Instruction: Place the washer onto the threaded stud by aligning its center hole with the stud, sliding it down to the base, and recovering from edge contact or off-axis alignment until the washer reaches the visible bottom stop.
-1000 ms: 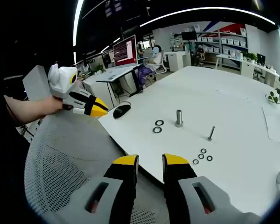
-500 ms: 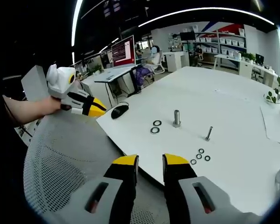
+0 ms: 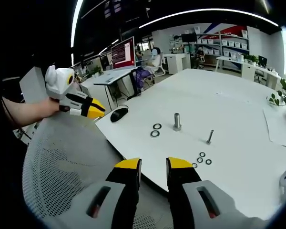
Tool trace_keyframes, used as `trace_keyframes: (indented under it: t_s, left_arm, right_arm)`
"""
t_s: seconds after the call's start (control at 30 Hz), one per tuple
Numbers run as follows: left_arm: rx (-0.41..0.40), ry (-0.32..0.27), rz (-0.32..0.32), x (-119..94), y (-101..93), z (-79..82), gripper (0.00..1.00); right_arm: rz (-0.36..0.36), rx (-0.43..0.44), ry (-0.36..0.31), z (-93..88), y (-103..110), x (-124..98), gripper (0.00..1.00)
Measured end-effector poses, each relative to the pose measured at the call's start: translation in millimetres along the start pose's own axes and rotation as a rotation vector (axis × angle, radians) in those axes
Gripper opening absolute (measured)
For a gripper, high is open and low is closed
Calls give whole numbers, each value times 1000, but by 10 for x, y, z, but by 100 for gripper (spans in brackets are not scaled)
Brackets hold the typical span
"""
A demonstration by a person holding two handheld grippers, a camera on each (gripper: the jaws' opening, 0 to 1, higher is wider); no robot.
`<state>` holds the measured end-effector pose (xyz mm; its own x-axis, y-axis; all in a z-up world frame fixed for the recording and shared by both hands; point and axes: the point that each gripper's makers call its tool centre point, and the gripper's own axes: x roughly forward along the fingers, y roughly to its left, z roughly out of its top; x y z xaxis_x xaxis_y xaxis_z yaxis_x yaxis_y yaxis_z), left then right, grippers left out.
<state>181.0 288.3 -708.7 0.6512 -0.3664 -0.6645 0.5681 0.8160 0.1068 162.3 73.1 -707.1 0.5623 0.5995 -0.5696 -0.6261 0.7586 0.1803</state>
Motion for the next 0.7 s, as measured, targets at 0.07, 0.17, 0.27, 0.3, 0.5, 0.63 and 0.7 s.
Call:
trace_keyframes:
  t_s: [0.07,0.17,0.27,0.3,0.5,0.63,0.7]
  left_arm:
    - [-4,-2,-3,0,-6,8,7]
    - [-6,-4,-9,5,-18,15,8]
    - [-9,-39,-4,-25,-1,82,8]
    - [-15,-55,-3,-38,6,110,8]
    - [-25,-74,-15,-44,-24,145,9]
    - [-30,-130,-13,-115,-31,268,9]
    - [-31,-134,-28,-116,-69,286,9]
  right_arm:
    - [-2,0,-1,0,-6,0,24]
    - [-3,-7,3,-7,-9,1,24]
    - [-11,-12,5,-4,-11,-3,24]
    - [-18,-14,4,1,-17,-7,24]
    - [-62,-25,16,-10,-83,-32,24]
    - [-78,-33,18,-15,-102,-50,25]
    - [-92,-45,28,-29,-123,-57,25]
